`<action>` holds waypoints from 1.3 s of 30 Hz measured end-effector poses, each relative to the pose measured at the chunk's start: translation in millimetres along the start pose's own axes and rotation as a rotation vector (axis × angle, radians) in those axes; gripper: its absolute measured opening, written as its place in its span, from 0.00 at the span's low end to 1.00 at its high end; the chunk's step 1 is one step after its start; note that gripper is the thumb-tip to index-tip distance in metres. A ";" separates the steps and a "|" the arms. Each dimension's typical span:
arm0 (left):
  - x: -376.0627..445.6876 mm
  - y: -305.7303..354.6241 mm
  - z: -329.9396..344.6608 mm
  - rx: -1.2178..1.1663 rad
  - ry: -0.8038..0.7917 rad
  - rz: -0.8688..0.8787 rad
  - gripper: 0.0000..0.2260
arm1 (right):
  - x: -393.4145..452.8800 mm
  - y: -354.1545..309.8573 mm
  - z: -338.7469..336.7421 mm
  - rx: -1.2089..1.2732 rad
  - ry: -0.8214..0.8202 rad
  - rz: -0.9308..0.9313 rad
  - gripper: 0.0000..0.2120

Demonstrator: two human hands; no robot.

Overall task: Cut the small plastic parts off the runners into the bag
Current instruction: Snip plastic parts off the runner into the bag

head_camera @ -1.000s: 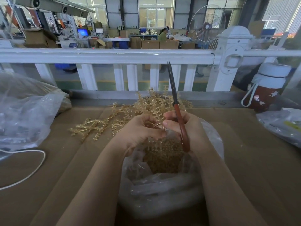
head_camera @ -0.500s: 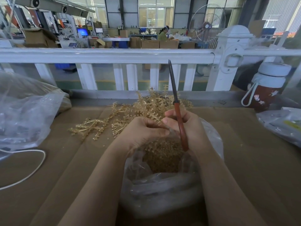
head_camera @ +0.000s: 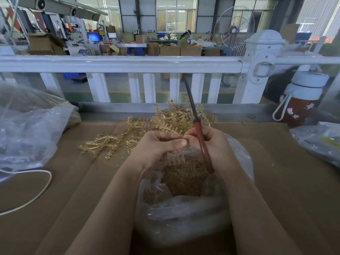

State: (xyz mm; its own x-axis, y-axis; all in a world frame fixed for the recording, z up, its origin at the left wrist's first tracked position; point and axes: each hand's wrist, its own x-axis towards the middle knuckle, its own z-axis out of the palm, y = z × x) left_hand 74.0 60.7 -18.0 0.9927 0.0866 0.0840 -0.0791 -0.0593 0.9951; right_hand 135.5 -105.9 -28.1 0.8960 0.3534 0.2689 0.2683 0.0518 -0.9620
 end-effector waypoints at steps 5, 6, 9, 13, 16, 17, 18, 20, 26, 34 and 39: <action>1.4 -2.9 -0.2 -0.015 0.065 0.023 0.11 | 0.1 1.2 -3.1 -0.049 -0.007 -0.021 0.09; 1.4 -3.5 -1.2 -0.018 0.084 0.026 0.10 | 0.7 1.4 -4.6 -0.095 0.011 -0.030 0.14; 2.7 -5.5 -2.0 -0.040 0.134 0.048 0.06 | 1.1 5.3 -6.3 -0.371 0.034 -0.029 0.30; 4.5 -7.2 -3.4 -0.047 0.168 0.105 0.09 | 0.1 16.7 -8.5 -0.547 -0.022 -0.045 0.33; 3.4 -6.4 -5.0 -0.047 0.187 0.159 0.11 | -0.6 21.2 -9.8 -0.649 -0.019 -0.074 0.32; 3.1 -6.0 -5.2 -0.046 0.198 0.172 0.11 | -1.1 21.5 -9.7 -0.668 -0.015 -0.086 0.30; 3.2 -5.8 -5.5 -0.044 0.209 0.182 0.10 | -1.7 21.8 -9.5 -0.685 -0.013 -0.102 0.28; 4.2 -6.3 -6.1 -0.025 0.224 0.194 0.07 | -3.1 21.3 -9.4 -0.713 -0.018 -0.136 0.27; 4.2 -5.0 -7.2 0.050 0.255 0.213 0.08 | -4.2 18.9 -8.9 -0.771 -0.012 -0.187 0.26; 3.1 -2.8 -8.9 0.052 0.278 0.236 0.05 | -4.2 16.2 -8.9 -0.826 0.030 -0.216 0.32; 1.5 -1.4 -10.2 0.037 0.242 0.237 0.06 | -5.4 14.2 -7.6 -0.832 0.039 -0.214 0.28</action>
State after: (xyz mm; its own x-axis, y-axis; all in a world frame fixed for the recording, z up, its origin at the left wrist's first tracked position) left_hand 74.7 71.1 -18.8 0.8964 0.2996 0.3268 -0.2969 -0.1416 0.9443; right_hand 137.1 -114.1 -42.8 0.8040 0.3813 0.4562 0.5913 -0.5933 -0.5462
